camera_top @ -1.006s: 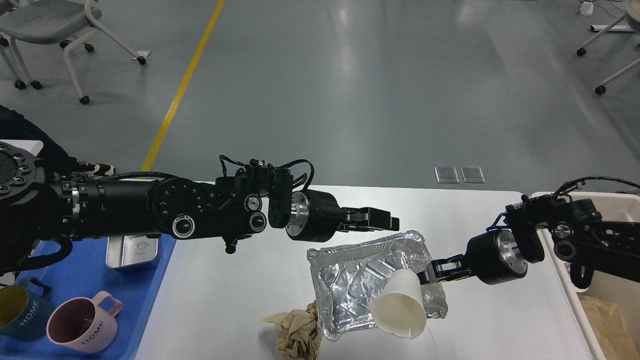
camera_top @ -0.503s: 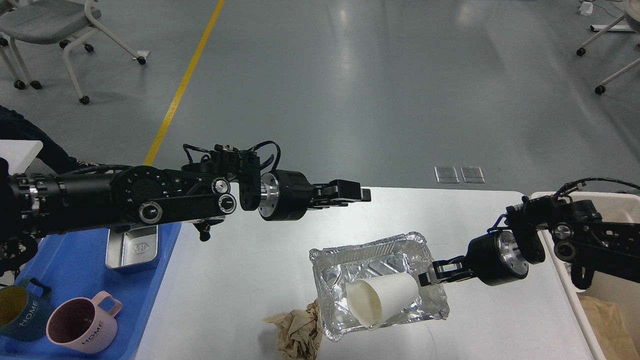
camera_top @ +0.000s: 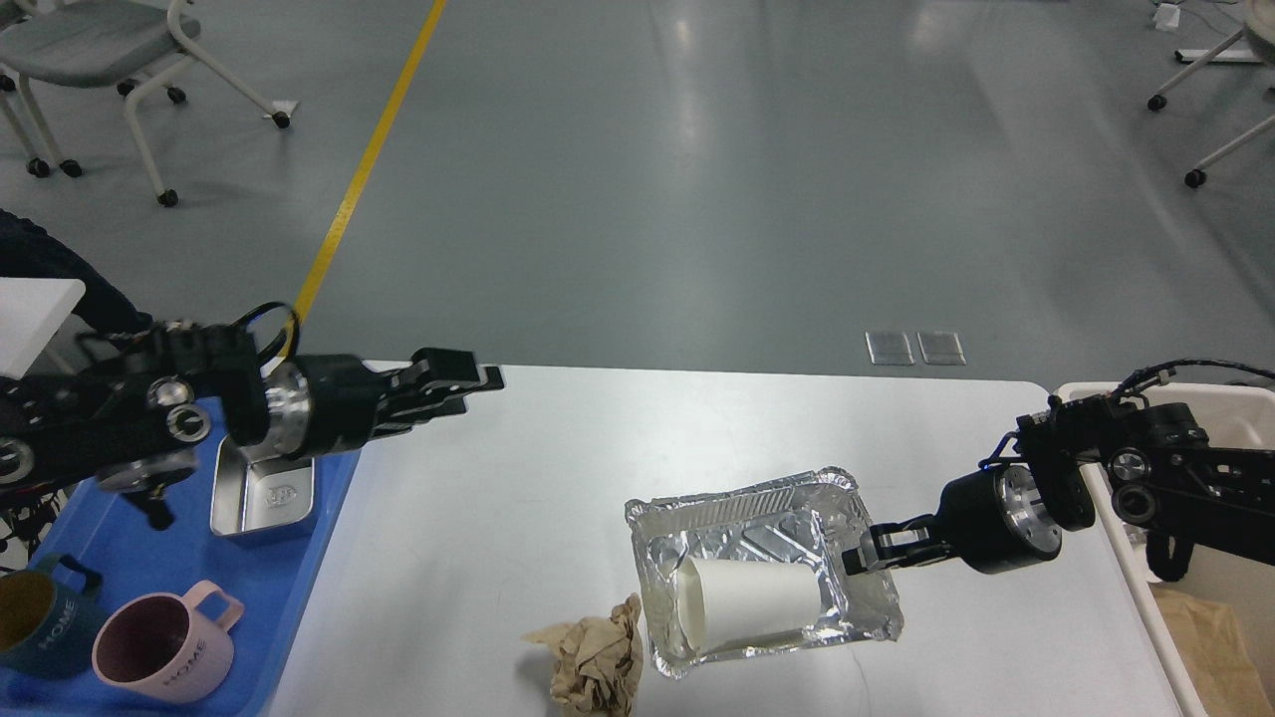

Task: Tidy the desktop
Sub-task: 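Withdraw the left gripper back toward the blue tray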

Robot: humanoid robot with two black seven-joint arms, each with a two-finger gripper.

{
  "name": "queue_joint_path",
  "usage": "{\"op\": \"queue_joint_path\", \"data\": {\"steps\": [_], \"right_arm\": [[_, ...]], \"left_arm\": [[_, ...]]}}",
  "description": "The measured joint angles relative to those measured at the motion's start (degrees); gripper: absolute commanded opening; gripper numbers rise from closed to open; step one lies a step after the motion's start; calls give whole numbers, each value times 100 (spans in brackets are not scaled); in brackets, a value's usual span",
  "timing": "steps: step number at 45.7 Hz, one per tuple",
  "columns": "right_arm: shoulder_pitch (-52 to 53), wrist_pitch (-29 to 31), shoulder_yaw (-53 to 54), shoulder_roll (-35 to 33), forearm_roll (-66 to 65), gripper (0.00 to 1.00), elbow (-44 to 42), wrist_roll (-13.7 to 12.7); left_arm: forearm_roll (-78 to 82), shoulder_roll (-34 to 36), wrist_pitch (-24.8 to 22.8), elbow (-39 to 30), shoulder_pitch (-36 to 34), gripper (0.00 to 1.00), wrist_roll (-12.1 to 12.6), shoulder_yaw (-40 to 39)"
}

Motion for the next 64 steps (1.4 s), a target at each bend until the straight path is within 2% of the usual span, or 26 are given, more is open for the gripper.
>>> {"op": "queue_joint_path", "data": {"steps": [13,21,32,43,50,58,64], "right_arm": [[-1,1,2,-1,-1,0,1,0],[-1,1,8,-4,-8,0,9,0],[-1,1,15,-86,-16,0,24,0],[-1,1,21,-157,-19,0,35,0],[-1,1,31,-148,-19,0,36,0],[4,1,32,-144,-19,0,35,0],[8,1,31,-148,-19,0,35,0]], "left_arm": [[0,1238,-93,-85,569,61,-71,-12],[-28,1728,-52,-149,632,61,-358,-139],[-769,2432,2,-333,796,61,-514,-218],[-1177,3115,26,-367,1047,61,-837,-218],[-1487,3290,47,-380,1221,61,-1003,-185],[-1527,3234,192,-371,1261,61,-1018,-200],[-1442,2873,294,-350,1261,61,-971,-230]]}}
